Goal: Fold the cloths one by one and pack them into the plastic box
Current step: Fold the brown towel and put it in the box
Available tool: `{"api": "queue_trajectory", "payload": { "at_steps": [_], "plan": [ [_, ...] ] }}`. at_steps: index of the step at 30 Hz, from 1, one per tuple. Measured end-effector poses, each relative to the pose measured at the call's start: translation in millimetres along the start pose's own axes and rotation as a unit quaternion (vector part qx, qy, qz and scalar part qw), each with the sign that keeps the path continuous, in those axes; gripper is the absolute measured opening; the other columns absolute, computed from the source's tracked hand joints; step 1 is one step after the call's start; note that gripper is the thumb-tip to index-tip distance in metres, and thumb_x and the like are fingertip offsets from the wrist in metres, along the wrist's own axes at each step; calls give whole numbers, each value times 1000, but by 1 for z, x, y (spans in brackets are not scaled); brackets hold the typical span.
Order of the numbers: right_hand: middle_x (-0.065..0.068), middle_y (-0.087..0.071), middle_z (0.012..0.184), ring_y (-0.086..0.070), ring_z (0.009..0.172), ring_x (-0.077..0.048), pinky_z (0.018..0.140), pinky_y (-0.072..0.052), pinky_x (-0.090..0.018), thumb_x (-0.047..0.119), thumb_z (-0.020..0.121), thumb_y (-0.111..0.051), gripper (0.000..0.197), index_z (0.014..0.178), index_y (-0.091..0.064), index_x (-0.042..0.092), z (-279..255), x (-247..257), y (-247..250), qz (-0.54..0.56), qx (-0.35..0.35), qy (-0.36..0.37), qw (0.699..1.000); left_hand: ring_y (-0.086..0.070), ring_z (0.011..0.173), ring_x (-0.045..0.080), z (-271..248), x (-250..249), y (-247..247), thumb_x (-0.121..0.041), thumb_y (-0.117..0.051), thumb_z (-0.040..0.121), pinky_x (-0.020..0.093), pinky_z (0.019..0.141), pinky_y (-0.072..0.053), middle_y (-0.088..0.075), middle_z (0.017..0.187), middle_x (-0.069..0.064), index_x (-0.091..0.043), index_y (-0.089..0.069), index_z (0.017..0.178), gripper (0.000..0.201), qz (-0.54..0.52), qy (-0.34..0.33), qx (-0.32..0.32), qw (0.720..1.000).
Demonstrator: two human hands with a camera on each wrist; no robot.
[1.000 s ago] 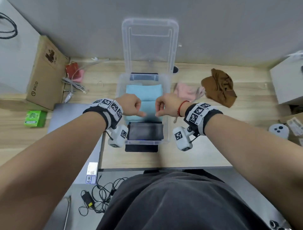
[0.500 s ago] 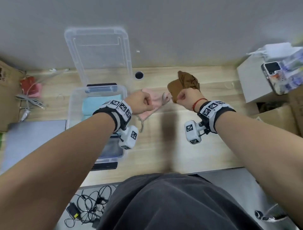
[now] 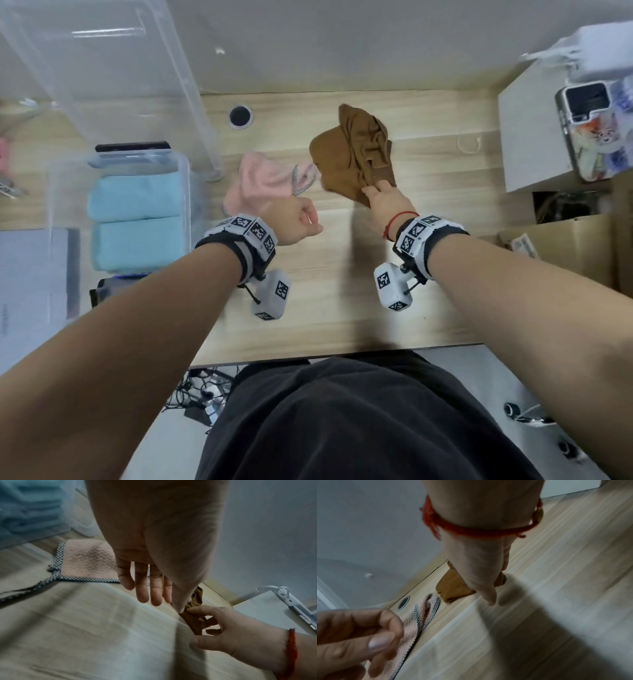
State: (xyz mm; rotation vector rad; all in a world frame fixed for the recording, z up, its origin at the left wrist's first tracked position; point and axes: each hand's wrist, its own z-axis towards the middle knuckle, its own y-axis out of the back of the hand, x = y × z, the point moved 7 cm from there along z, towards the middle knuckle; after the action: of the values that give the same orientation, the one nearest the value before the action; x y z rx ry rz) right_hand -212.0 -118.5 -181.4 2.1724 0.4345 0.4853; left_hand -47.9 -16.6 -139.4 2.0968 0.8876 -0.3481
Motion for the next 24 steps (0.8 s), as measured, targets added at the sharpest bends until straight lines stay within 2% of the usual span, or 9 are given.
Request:
{"api": "queue_trajectory", "payload": {
  "at_steps": [3, 6, 9, 13, 15, 17, 20, 22, 24],
  "plan": [
    [-12, -58, 117, -61, 102, -34, 88, -53, -37, 1, 80, -62, 40, 119, -62, 13, -3, -3, -2, -15, 14, -9, 1000, -55, 67, 2, 3, -7, -10, -35, -71, 84, 23, 67, -43, -68, 91, -5, -21, -62, 91, 18, -13, 4, -9, 1000],
    [-4, -64, 105, -62, 94, -27, 80, -51, -27, 18, 76, -70, 23, 99, -71, 23, -13, 0, -12, 34, 74, -6, 997, -59, 79, 10, -1, -13, -15, -31, -75, 80, 26, 76, -46, -67, 94, -5, -20, -63, 96, 23, -21, -5, -19, 1000],
    [3, -66, 92, -63, 89, -20, 78, -52, -27, 29, 74, -69, 9, 82, -66, 28, -24, 16, -6, 141, 84, 16, 986, -55, 95, 10, -8, -19, -13, -33, -82, 72, 25, 84, -45, -61, 109, -7, -22, -60, 113, 48, -19, -29, -34, 999],
    [4, -66, 82, -61, 76, -16, 66, -52, -25, 19, 83, -56, 10, 83, -66, 20, -35, 46, 28, 290, 73, 27, 954, -47, 108, 7, -25, -29, -8, -40, -85, 68, 24, 95, -38, -53, 123, -8, -19, -49, 132, 76, -36, -54, -26, 998],
    [3, -64, 84, -58, 80, -14, 71, -48, -23, 15, 86, -55, 15, 92, -68, 11, -43, 61, 49, 335, 58, 53, 939, -51, 107, 7, -33, -29, -4, -43, -80, 73, 23, 94, -37, -57, 117, -8, -17, -53, 128, 67, -61, -57, -29, 996],
    [2, -64, 83, -57, 80, -13, 77, -48, -27, 14, 86, -56, 17, 95, -69, 8, -52, 71, 65, 369, 51, 68, 925, -59, 104, 14, -39, -29, 4, -42, -72, 82, 28, 95, -43, -66, 110, -4, -16, -63, 113, 41, -63, -74, -67, 993],
    [-2, -64, 82, -58, 73, -20, 66, -49, -30, 12, 87, -57, 13, 91, -68, 18, -72, 74, 78, 445, 24, 61, 893, -64, 90, 23, -53, -24, 21, -34, -60, 92, 39, 87, -49, -70, 90, 4, -14, -65, 93, 21, -67, -70, -137, 986],
    [-4, -65, 86, -60, 76, -23, 68, -50, -36, 26, 84, -63, 8, 90, -68, 23, -90, 73, 82, 479, 7, 66, 876, -64, 91, 26, -68, -25, 29, -33, -53, 96, 41, 87, -49, -69, 89, 5, -17, -64, 95, 19, -88, -75, -150, 982],
    [2, -68, 89, -63, 81, -16, 73, -52, -33, 38, 84, -69, 15, 94, -68, 26, -112, 76, 80, 455, 20, 87, 886, -61, 101, 26, -82, -30, 35, -29, -47, 99, 39, 93, -46, -69, 101, 7, -17, -65, 109, 24, -100, -95, -156, 978]
  ]
}}
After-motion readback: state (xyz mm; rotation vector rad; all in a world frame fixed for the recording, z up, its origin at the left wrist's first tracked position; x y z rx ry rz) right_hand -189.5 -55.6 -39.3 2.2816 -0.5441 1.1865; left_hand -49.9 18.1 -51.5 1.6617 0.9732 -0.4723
